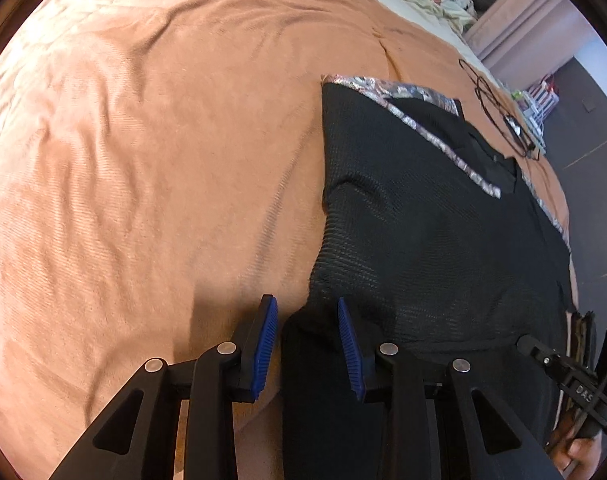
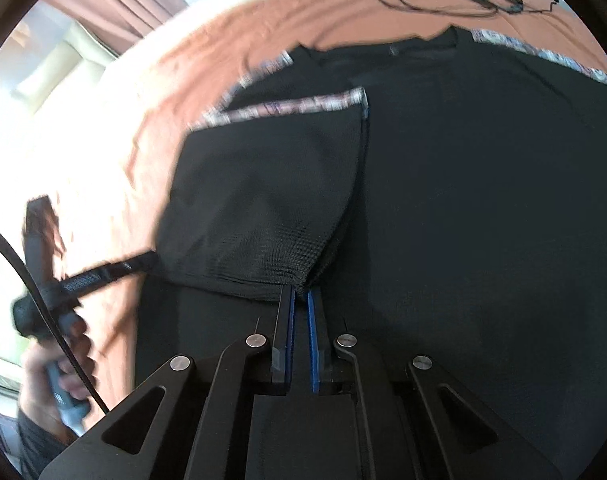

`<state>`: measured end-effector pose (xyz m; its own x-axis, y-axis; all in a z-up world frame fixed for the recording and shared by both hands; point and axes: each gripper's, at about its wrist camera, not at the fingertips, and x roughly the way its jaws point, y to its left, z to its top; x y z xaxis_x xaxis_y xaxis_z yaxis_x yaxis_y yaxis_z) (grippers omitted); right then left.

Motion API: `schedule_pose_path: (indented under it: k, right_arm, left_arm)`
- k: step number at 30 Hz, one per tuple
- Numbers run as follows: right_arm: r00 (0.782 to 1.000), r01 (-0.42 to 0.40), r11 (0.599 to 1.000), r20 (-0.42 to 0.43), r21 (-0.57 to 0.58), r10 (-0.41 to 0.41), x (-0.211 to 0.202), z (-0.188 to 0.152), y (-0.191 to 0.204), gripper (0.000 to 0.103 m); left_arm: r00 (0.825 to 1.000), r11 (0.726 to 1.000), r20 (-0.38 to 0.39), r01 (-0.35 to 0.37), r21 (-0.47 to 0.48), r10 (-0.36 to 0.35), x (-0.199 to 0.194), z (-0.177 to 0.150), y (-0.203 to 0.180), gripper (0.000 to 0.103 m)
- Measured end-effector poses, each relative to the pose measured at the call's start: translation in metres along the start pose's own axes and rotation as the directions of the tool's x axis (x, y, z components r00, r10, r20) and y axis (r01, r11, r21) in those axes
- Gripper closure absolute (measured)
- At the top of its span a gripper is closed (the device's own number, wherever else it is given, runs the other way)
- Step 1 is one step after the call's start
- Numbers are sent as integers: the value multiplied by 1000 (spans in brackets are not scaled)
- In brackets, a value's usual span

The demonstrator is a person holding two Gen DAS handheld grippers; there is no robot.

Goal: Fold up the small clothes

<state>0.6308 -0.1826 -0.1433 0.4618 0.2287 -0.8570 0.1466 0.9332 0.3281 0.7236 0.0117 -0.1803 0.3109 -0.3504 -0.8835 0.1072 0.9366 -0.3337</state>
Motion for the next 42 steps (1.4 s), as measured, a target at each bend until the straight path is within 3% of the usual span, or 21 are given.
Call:
schedule_pose_path:
  k: [3, 4, 5, 6, 10, 15, 18, 23, 31, 33, 35, 38, 42]
  right_arm:
    - [999, 35, 999, 6, -6, -35, -1, 8, -4, 91]
    - [999, 35, 999, 14, -2, -35, -1, 12, -4, 70]
    - [999, 36, 999, 32, 3, -36, -6, 15, -7, 42]
    - [997, 47, 999, 64, 0, -47, -11, 19, -9, 33]
    - [992, 76, 997, 103, -15, -75, -18, 30, -11, 29]
    - [988, 34, 999, 153, -24, -30, -6, 54, -25, 29]
    - [986, 39, 999, 166, -35, -32, 6, 62, -31, 31]
    - [986, 18, 995, 169, -96, -1, 38, 78, -33, 44]
    - [985, 14, 995, 175, -100, 4, 77, 103, -34, 47]
    - [983, 4, 995, 182, -103, 15, 85, 109, -30, 56]
    - [983, 10, 994, 186, -105, 10, 86, 110, -29, 78]
    - [983, 11, 992, 183, -122, 11, 90, 116, -30, 96]
    - [978, 15, 991, 208, -134, 13, 83, 116, -30, 101]
  left_arm:
    - [999, 999, -8, -36, 38, 36, 3, -2, -6, 69]
    - [999, 998, -12, -35, 45, 36, 2, -1, -6, 69]
    - [999, 998, -15, -33, 44, 33, 1, 0, -5, 69]
    - [999, 999, -14, -32, 40, 33, 0, 1, -4, 69]
    - [999, 999, 24, -38, 21, 37, -10, 7, 5, 69]
    - [999, 999, 46, -25, 23, 24, -11, 10, 8, 69]
    - [999, 999, 37, -26, 41, 25, -7, 7, 7, 69]
    - [999, 999, 32, -30, 40, 29, -3, 4, 9, 69]
    - [999, 998, 16, -37, 46, 36, 0, 2, 0, 70]
    - [999, 997, 13, -52, 62, 51, 2, 1, -4, 71]
    - [998, 997, 14, -56, 62, 55, 4, 1, -4, 72]
    - [999, 998, 15, -47, 46, 46, 6, 1, -3, 75]
    - [999, 998, 18, -44, 51, 43, 5, -1, -3, 76]
